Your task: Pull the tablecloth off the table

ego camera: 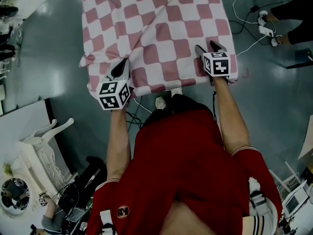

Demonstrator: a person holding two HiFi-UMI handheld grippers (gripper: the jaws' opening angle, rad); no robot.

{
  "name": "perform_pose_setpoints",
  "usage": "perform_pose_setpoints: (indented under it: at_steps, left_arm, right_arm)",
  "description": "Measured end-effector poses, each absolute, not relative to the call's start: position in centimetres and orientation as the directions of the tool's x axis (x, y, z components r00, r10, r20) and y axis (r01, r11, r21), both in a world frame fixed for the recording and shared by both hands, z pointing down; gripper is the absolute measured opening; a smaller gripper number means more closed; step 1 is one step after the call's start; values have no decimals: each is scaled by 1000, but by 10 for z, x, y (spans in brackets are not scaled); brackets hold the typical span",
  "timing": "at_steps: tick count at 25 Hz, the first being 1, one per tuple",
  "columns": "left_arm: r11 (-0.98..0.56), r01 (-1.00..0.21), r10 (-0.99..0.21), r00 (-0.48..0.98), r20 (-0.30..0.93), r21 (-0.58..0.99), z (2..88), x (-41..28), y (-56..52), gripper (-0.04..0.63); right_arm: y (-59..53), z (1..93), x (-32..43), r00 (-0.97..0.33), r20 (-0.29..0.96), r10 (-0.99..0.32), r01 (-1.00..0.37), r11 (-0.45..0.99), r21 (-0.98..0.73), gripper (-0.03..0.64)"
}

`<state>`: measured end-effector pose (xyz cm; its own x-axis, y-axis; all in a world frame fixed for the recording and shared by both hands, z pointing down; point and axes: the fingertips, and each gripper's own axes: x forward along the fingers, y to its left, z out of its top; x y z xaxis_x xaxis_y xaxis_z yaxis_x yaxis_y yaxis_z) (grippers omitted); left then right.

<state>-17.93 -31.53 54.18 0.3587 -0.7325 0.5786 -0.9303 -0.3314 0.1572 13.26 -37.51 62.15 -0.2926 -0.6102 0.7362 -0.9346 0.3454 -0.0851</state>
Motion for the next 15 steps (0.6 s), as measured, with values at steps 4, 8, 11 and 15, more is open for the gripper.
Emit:
perform_pose_setpoints:
  at_steps: [4, 8, 11, 15]
  left_arm:
    - [-320, -935, -737, 347, 580, 152, 541, -176, -311, 8]
    - [-327, -933, -739, 352, 575, 151, 537, -171, -308, 8]
    - [-339, -928, -739, 364, 568, 153, 532, -168, -306, 8]
    - [-355, -922, -734, 379, 564, 158, 526, -165, -305, 8]
  right_arm:
    - [-371, 620, 129, -298, 730, -615, -932, 351, -85, 249]
    - [-367, 617, 122, -305, 731, -610, -922, 382, -65, 127]
    - [-366, 614, 120, -283, 730, -622, -923, 385, -30, 45]
    - [-366, 610, 120, -276, 730, -625, -925, 379, -25, 12]
